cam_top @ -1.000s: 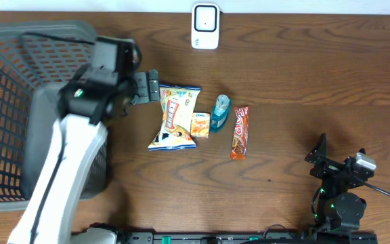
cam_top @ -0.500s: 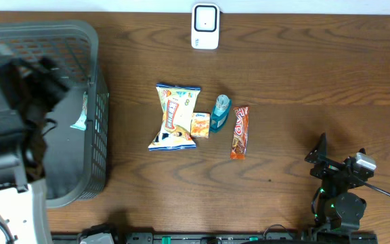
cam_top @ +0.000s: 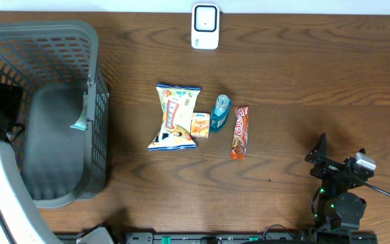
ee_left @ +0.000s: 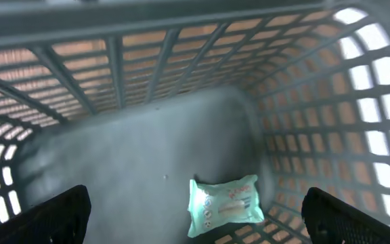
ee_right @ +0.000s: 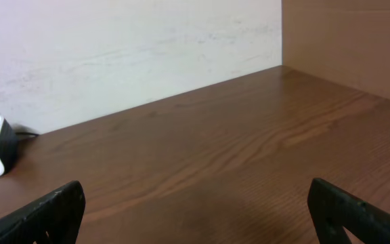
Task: Scan the item barcode
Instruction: 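Reach the left gripper into the basket and grasp the mint-green wipes pack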
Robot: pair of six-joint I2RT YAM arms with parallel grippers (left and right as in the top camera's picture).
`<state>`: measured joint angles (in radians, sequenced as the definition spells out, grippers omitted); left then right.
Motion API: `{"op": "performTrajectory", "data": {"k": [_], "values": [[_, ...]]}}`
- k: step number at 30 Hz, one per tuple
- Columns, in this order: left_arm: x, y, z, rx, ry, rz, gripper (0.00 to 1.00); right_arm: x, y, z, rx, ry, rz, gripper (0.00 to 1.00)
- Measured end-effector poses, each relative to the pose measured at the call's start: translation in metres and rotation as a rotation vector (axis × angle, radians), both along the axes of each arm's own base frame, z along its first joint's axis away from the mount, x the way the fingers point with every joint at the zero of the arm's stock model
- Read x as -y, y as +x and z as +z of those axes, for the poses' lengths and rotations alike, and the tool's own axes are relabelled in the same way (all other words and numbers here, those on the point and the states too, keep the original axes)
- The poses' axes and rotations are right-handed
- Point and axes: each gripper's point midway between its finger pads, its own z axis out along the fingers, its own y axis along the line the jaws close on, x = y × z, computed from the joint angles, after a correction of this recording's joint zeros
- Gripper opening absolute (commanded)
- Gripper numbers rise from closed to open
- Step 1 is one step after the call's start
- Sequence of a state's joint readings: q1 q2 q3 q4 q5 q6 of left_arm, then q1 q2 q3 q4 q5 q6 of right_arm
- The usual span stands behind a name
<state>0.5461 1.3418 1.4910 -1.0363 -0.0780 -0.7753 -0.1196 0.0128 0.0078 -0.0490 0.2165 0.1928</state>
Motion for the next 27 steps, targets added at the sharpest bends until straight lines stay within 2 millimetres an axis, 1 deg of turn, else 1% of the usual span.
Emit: {"op": "performTrajectory", "data": {"k": [5, 8, 10, 15, 27], "values": [[-0.006, 0.009, -0.042, -0.086, -0.114, 0.091, 0.98, 0.0, 0.0, 0.0, 0.0, 0.0, 0.0, 0.99], [-0.005, 0.008, -0.068, -0.155, -0.189, 0.158, 0.98, 0.0, 0.0, 0.0, 0.0, 0.0, 0.0, 0.99], [-0.004, 0.006, -0.081, -0.19, -0.226, 0.198, 0.97, 0.0, 0.0, 0.0, 0.0, 0.0, 0.0, 0.99], [-0.005, 0.009, -0.104, -0.24, -0.273, 0.253, 0.98, 0.0, 0.0, 0.0, 0.0, 0.0, 0.0, 0.99], [-0.003, 0.009, -0.158, -0.386, -0.36, 0.302, 0.98, 0.0, 0.0, 0.0, 0.0, 0.0, 0.0, 0.99]]}}
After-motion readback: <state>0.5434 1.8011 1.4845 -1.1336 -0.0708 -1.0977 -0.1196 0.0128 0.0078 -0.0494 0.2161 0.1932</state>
